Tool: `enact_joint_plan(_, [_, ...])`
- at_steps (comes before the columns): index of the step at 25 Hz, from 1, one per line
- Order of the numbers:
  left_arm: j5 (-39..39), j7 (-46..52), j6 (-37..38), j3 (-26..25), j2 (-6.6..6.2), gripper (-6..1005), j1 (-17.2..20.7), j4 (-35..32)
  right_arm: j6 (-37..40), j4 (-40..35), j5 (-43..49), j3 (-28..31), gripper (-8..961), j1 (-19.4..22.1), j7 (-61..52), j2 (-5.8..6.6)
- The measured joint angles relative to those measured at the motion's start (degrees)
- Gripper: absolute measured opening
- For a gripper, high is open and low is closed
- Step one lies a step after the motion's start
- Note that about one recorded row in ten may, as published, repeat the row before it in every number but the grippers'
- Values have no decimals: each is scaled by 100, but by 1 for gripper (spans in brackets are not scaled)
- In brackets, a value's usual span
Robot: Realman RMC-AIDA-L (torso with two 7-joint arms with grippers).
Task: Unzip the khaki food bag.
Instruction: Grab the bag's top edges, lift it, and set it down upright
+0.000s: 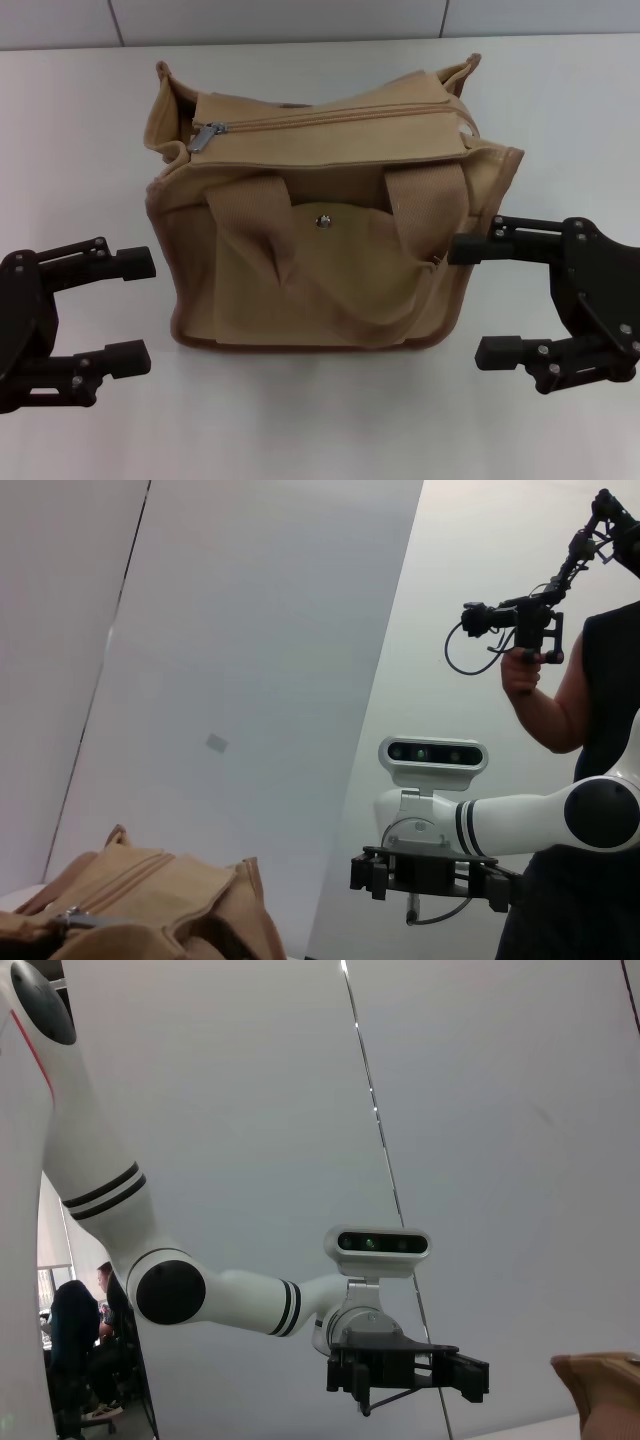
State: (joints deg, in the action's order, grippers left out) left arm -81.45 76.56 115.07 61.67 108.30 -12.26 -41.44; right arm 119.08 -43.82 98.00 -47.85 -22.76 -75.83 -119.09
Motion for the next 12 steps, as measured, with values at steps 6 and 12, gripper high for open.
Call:
enact_joint_plan(6, [-5,-1,-15,-45,-8,833,-24,17,-57,7,0,-4,839,-8,38,-5])
enact_joint_plan(12, [-11,-89,-79,-66,14,831,-48,86,-76,17,0,34,839,-9,61,-9])
